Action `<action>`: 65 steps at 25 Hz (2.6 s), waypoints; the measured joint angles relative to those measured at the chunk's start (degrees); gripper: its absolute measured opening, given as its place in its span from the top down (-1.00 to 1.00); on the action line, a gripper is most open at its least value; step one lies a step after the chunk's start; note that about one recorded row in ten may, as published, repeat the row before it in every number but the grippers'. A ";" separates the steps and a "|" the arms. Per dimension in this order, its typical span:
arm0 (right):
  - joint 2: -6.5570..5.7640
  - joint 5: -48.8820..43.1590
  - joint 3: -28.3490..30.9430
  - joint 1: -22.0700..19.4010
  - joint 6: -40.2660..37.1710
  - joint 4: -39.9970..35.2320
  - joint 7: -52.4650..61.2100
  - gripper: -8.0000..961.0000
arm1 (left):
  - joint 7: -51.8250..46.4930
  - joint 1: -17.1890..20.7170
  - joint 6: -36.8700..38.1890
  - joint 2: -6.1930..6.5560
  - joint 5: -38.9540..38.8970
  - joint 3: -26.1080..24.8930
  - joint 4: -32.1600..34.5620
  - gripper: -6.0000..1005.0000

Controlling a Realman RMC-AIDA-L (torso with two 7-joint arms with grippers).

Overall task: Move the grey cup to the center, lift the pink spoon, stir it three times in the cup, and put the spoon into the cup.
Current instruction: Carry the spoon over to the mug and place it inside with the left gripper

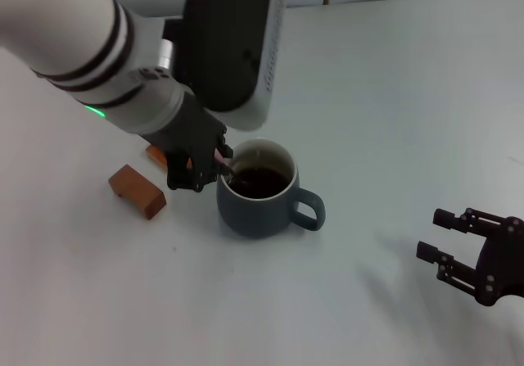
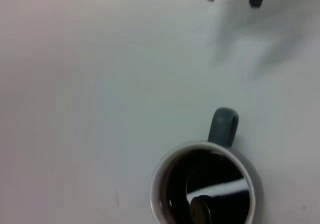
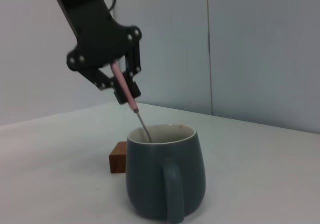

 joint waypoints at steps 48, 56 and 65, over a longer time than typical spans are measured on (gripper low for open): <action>0.00 -0.09 -0.01 -0.56 -0.17 0.52 0.01 -0.12 | -4.41 -5.10 3.58 -0.08 -1.78 3.24 -0.58 0.57; 0.00 -0.18 0.00 -0.69 -0.29 0.52 0.00 -0.12 | -4.26 -4.40 -0.70 -0.08 -0.40 3.64 -1.00 0.56; 0.00 -0.13 -0.26 -0.67 -0.42 0.52 0.00 -0.12 | -5.89 -4.47 2.52 -0.08 2.70 3.30 -1.14 0.54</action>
